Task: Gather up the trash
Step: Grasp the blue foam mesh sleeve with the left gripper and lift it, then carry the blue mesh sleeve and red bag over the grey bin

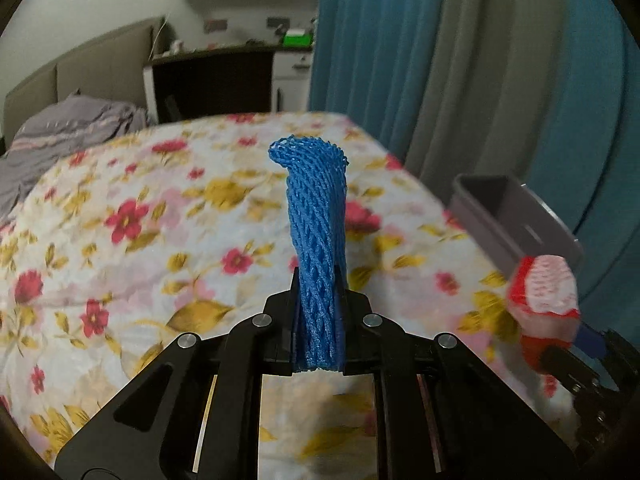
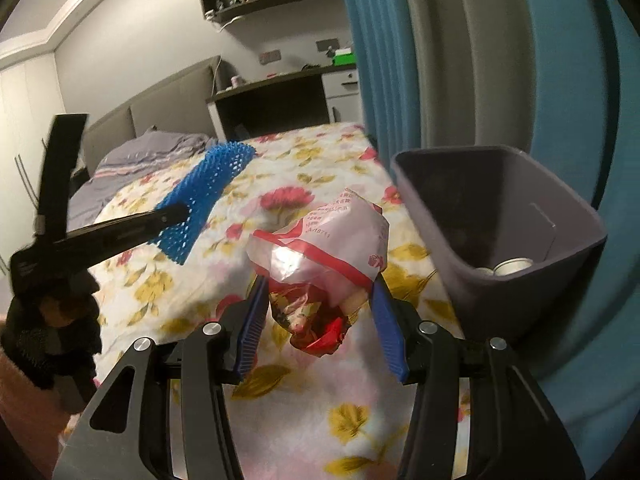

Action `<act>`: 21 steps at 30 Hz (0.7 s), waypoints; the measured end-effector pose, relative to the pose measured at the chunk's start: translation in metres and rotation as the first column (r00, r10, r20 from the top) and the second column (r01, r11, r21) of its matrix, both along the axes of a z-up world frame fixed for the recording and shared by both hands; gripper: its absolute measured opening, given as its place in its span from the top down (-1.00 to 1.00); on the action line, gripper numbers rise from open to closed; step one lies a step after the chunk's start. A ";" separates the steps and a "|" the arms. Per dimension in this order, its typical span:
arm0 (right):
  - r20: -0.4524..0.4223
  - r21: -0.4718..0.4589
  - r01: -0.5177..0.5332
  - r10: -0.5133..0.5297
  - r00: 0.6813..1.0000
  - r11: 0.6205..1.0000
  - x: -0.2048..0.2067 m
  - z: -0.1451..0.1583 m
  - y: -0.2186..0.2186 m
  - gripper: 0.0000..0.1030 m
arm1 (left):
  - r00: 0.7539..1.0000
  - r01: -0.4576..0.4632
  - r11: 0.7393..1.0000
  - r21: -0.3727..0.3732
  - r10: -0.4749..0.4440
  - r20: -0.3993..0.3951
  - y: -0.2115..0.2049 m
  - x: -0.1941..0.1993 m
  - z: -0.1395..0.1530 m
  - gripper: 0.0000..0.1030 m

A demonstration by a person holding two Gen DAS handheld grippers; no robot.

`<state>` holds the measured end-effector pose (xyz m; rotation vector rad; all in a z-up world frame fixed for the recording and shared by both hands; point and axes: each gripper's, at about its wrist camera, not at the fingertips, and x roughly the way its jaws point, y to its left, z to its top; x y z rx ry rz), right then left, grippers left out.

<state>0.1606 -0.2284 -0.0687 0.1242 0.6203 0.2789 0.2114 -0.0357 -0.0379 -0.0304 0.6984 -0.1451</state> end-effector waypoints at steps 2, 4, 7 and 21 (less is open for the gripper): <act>0.014 0.007 0.013 -0.013 1.000 1.000 0.000 0.004 -0.006 0.02 | 1.000 0.023 1.000 -0.001 -0.023 0.021 -0.010 -0.003 0.008 0.76; 0.028 0.009 0.029 -0.029 0.999 1.000 0.000 0.009 -0.011 0.02 | 0.999 0.038 0.999 -0.003 -0.038 0.034 -0.018 -0.005 0.013 0.76; 0.047 0.010 0.055 -0.056 0.997 0.998 0.002 0.015 -0.021 0.02 | 0.996 0.071 0.997 -0.012 -0.071 0.050 -0.033 -0.005 0.021 0.76; 0.103 0.033 0.238 -0.240 0.965 0.971 0.013 0.034 -0.082 0.02 | 0.964 0.258 0.965 -0.053 -0.253 0.086 -0.117 0.009 0.039 0.76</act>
